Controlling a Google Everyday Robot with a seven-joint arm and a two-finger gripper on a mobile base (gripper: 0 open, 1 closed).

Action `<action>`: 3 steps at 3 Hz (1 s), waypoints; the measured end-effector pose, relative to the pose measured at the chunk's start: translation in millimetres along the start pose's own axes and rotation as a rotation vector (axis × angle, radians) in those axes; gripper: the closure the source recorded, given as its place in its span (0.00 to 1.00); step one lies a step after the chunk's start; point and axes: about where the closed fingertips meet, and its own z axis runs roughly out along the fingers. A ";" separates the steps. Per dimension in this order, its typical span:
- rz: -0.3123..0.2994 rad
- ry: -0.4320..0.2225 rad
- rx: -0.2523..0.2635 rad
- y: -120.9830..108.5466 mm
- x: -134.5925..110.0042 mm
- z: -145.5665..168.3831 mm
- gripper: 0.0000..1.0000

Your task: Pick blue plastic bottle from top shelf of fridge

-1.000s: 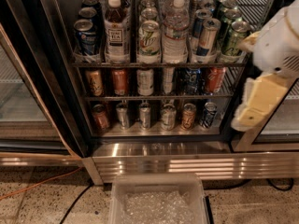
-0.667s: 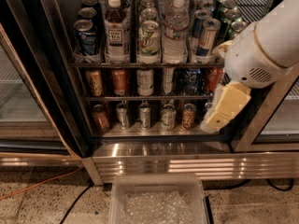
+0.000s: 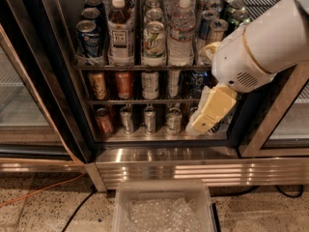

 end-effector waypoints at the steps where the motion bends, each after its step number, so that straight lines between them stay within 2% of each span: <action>1: 0.002 -0.031 -0.006 0.2 -4.5 8.4 0.00; 2: 0.061 -0.141 -0.006 -6.0 -15.5 37.6 0.00; 3: 0.112 -0.326 0.048 -32.0 -37.2 59.0 0.00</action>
Offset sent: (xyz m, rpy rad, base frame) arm 0.0614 0.0586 -0.0306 0.3625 -0.0488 -0.0733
